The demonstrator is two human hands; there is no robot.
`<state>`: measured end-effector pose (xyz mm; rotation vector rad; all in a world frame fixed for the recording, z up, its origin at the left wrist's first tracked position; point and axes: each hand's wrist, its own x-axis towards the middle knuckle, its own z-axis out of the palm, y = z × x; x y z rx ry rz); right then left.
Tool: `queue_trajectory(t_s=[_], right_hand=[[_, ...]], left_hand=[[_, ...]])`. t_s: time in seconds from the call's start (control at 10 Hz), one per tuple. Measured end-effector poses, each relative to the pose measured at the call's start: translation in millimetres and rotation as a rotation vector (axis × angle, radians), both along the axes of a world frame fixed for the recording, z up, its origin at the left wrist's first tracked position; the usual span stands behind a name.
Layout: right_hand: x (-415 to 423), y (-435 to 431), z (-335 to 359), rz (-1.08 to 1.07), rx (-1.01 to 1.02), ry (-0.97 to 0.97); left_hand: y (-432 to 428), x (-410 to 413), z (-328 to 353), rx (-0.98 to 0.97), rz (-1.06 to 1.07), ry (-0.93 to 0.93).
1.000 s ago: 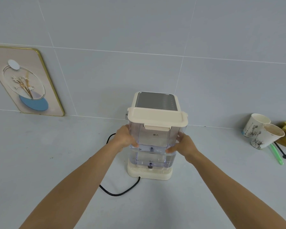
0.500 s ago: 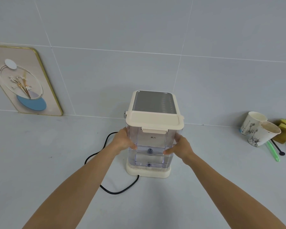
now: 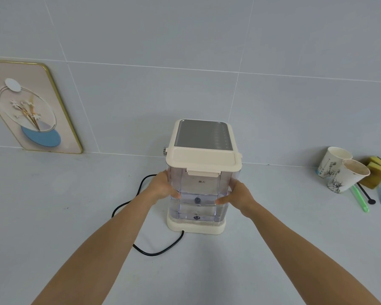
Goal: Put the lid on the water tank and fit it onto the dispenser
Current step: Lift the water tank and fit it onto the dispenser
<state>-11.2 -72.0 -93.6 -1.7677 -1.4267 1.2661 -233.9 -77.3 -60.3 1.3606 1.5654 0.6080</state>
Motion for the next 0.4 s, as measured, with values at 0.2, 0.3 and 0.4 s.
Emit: queue_trajectory(t_s=[0.2,0.3,0.4], right_hand=[[0.7,-4.4,2.3,0.014,-0.006,-0.049],[2.3,-6.7,2.2,0.026,-0.006,-0.076],[0.4,-16.5,7.4,0.019,0.022,-0.128]], left_hand=[[-1.0,-0.2,-1.4,-0.004,-0.004,0.023],[-4.0,-0.1,-5.1,0.008,-0.032,0.071],[-16.7,2.1,-8.6,0.048,-0.048,0.17]])
